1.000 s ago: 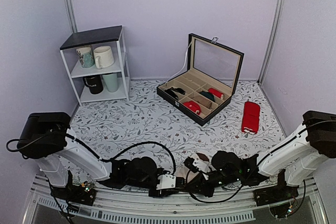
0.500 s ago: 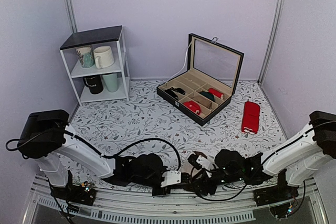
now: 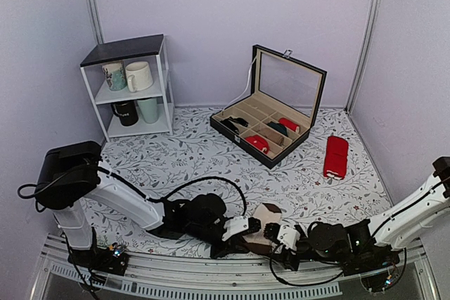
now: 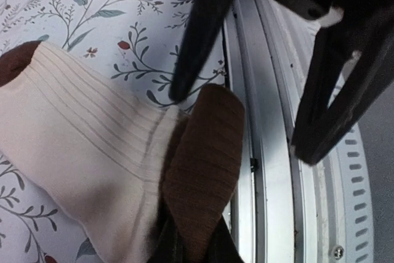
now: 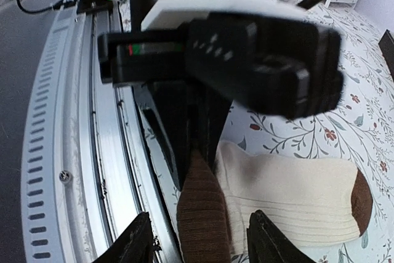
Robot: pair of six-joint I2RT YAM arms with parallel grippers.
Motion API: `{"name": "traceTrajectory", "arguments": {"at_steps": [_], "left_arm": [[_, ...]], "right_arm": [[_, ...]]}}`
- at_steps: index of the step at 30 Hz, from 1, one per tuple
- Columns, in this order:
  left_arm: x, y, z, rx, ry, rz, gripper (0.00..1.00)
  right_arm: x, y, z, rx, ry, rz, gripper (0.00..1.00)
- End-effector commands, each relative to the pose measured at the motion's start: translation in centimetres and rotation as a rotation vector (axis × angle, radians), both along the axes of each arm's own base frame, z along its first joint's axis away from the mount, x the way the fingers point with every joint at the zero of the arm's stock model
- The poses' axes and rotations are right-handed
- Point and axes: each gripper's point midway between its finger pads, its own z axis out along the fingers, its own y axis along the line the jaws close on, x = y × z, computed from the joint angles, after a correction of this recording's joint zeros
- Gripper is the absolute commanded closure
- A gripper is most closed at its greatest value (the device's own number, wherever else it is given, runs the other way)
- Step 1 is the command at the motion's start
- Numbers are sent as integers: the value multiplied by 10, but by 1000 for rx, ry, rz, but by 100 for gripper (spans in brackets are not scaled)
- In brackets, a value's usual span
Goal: Roll the socks
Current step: Roll a pair of socks at the center of the board.
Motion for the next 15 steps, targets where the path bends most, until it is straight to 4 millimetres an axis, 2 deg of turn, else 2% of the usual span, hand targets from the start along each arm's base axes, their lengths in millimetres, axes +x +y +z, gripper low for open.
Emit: {"name": "traceTrajectory", "arguments": {"at_steps": [1,5,9,11,12,14,15], "left_arm": [[-23,56,-70,284,167,7,100],[-25,59,-74,296,189,7,100],[-26,63,-78,305,194,11,100],[-26,63,-78,298,197,13,100],[-27,63,-78,296,200,12,100],[-28,63,-77,289,202,11,100],[-27,62,-77,286,203,10,100]], "right_arm": [[6,5,-15,-97,-107,-76,47],[10,8,-33,-177,-133,-116,47],[11,9,-41,-203,-120,-135,50],[10,7,-45,-219,-106,-142,56],[11,6,-47,-230,-99,-150,63],[10,1,-53,-250,-74,-165,83],[10,-1,-56,-258,-61,-167,87]]}}
